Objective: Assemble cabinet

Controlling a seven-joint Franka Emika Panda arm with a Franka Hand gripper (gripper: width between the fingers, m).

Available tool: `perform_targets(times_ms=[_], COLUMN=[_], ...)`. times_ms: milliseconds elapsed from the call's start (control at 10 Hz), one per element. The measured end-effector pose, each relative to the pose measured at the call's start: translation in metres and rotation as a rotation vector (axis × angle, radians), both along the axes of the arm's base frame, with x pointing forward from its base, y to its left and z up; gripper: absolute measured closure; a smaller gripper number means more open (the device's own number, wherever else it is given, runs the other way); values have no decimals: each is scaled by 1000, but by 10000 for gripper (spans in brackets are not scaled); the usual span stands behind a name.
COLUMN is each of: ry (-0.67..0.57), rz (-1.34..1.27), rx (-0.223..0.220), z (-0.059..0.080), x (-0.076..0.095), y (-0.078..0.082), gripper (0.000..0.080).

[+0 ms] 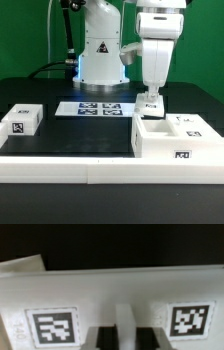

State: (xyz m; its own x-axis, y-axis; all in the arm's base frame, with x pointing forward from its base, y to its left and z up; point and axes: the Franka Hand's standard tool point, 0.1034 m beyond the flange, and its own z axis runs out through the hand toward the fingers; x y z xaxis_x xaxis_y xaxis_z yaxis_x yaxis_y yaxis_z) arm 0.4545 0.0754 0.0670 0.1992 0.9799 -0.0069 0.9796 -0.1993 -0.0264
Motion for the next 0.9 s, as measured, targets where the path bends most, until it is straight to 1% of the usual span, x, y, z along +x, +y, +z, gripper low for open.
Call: perform_targets(times_ms=[300,700,900], ry=[13,1,3], rz=[0,2,2], rx=[1,4,4], z=[-6,-2,-2], x=[-4,4,6], y=[0,3,2], gripper=[731,731,731])
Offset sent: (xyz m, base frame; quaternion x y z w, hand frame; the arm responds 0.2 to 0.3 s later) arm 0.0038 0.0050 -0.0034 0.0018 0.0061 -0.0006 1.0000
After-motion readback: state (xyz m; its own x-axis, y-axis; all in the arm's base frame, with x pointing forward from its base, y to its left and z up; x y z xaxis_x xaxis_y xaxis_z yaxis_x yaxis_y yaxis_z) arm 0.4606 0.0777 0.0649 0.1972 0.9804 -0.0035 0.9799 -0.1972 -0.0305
